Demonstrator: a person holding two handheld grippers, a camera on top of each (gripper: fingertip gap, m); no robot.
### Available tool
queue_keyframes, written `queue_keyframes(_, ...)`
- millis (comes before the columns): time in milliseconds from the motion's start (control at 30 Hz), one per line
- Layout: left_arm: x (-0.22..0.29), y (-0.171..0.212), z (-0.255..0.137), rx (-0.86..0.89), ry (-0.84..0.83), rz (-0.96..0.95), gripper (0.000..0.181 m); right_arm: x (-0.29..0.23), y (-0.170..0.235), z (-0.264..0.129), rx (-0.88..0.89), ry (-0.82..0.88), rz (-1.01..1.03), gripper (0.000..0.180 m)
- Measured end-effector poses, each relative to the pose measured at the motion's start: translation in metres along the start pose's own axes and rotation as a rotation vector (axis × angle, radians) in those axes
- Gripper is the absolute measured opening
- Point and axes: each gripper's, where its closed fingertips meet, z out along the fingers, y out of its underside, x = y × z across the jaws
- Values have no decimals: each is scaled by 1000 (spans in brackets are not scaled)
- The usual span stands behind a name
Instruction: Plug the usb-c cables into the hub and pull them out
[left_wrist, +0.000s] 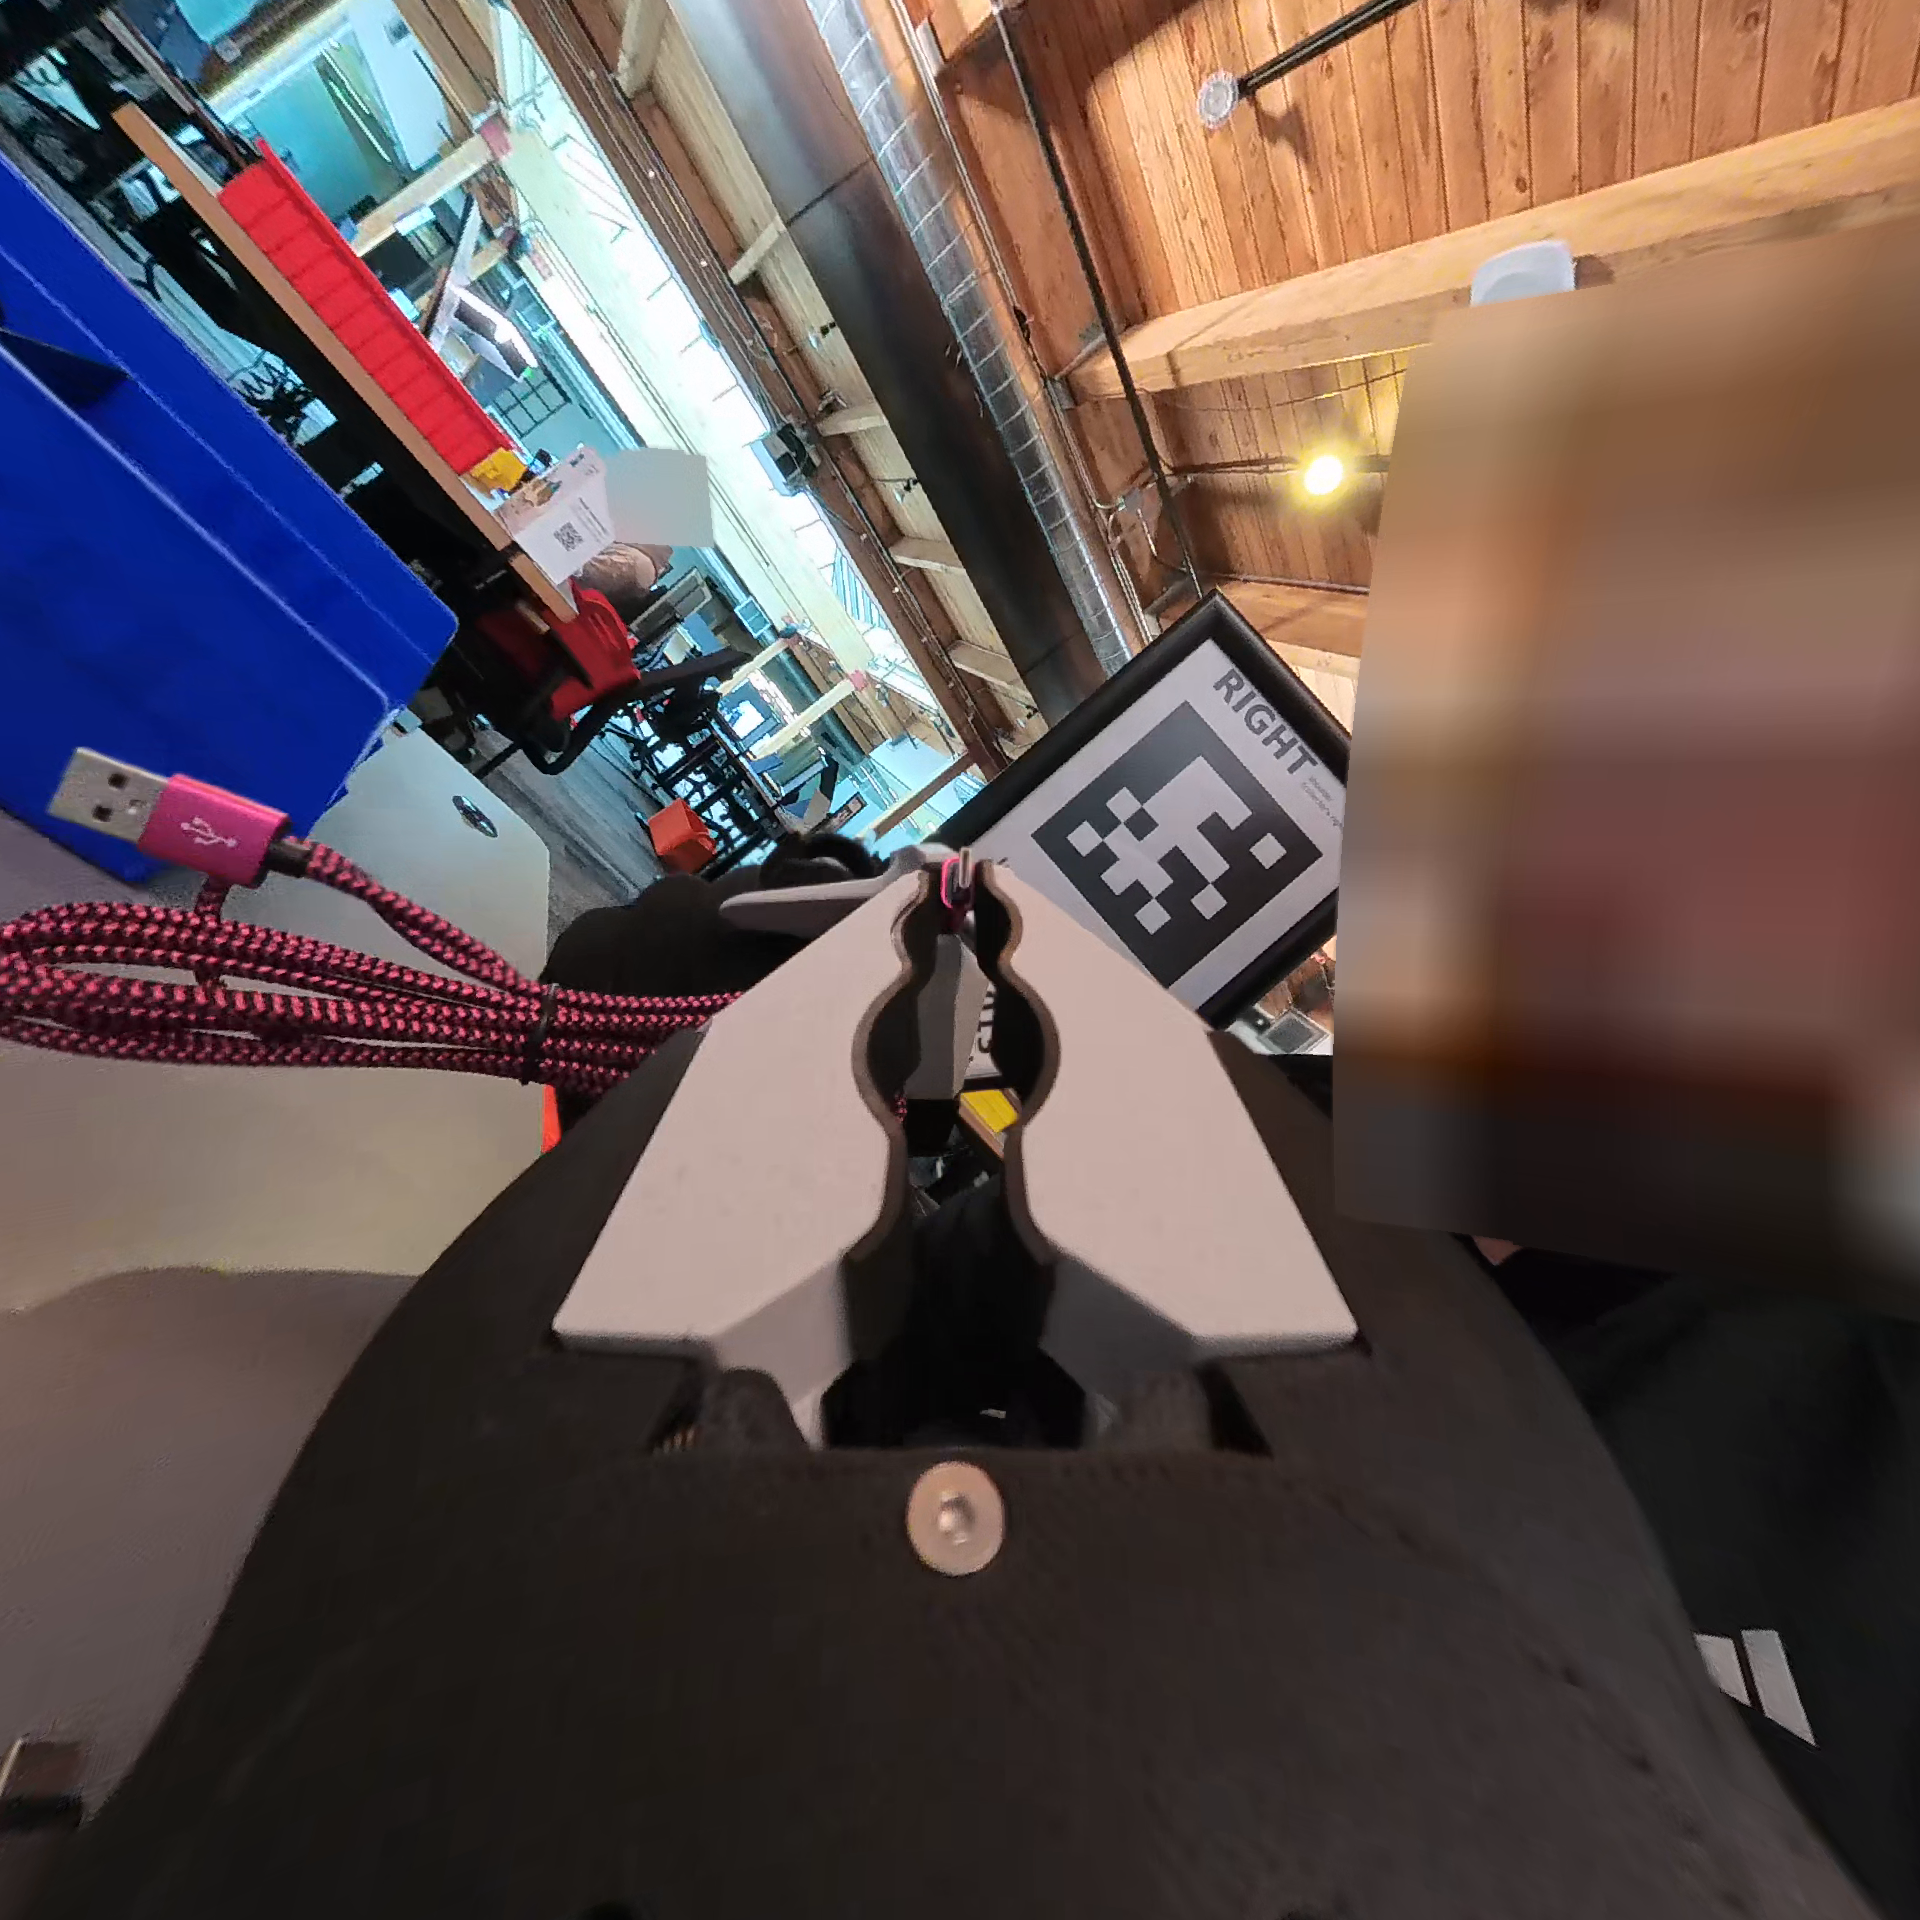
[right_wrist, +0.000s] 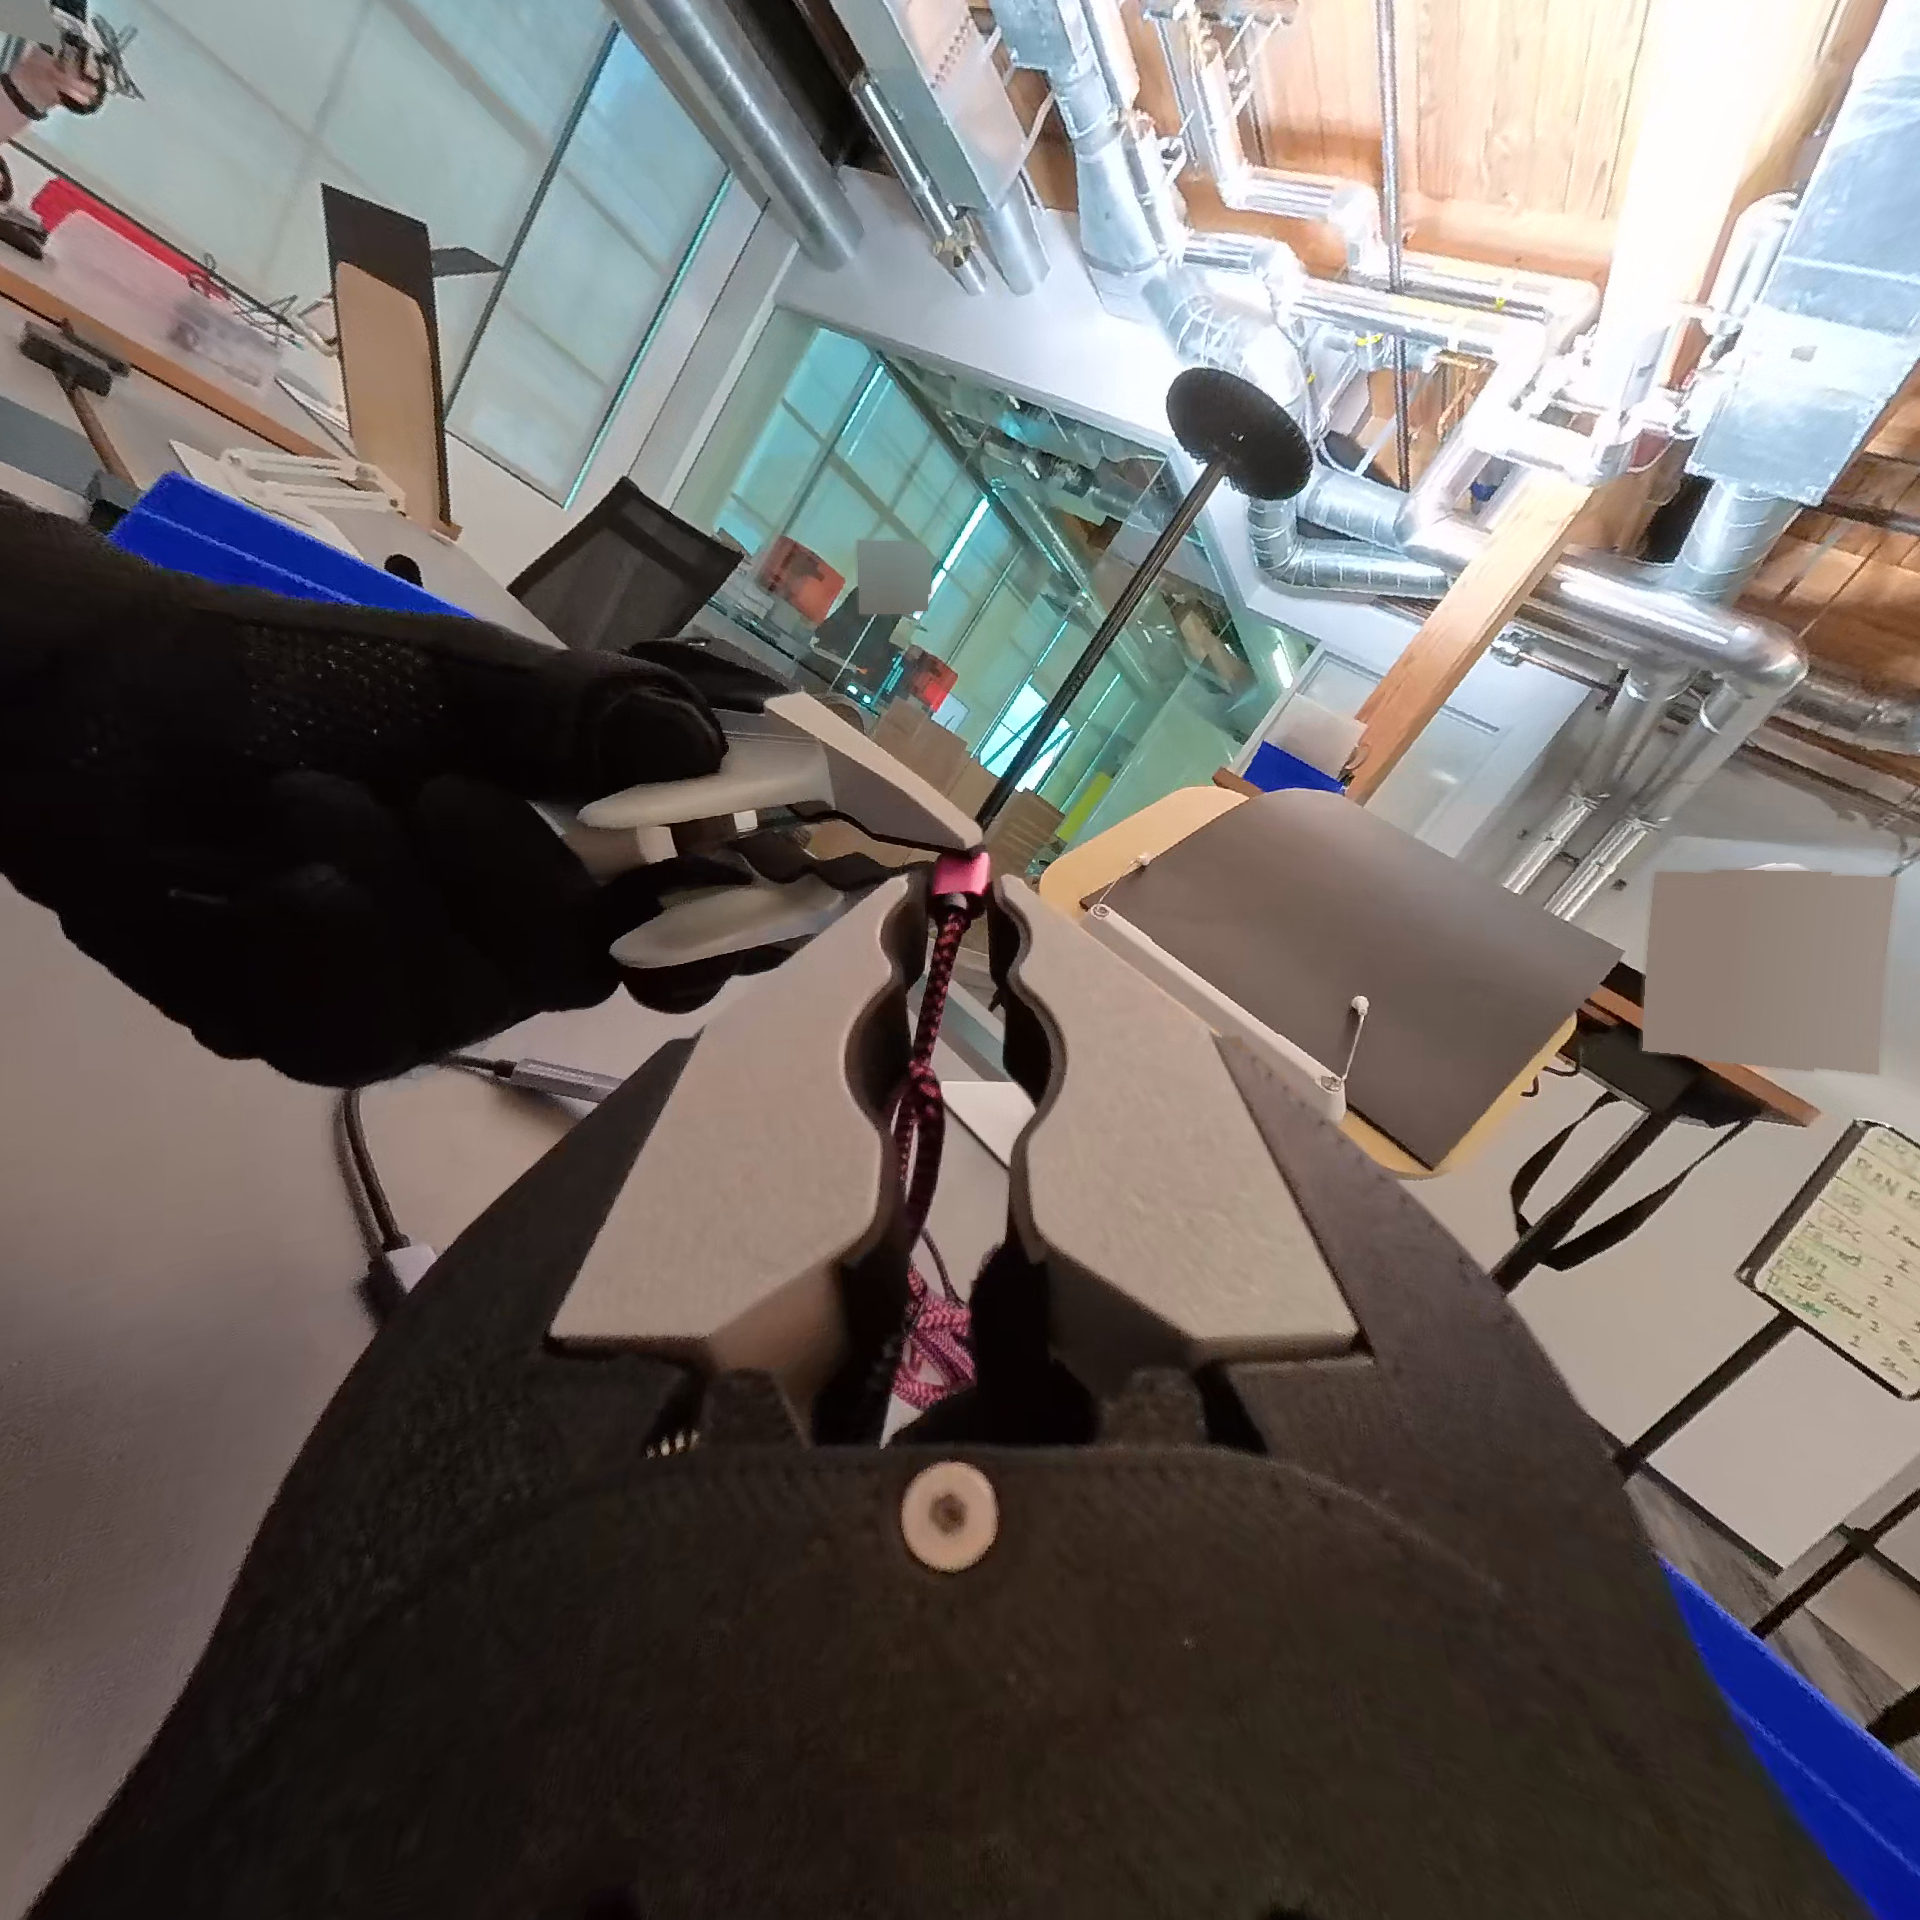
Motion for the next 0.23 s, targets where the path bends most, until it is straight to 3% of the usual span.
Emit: queue_keyframes(233,-1,3,0,8,50,-65,5,-1,0,-3,-50,-4,-95,8)
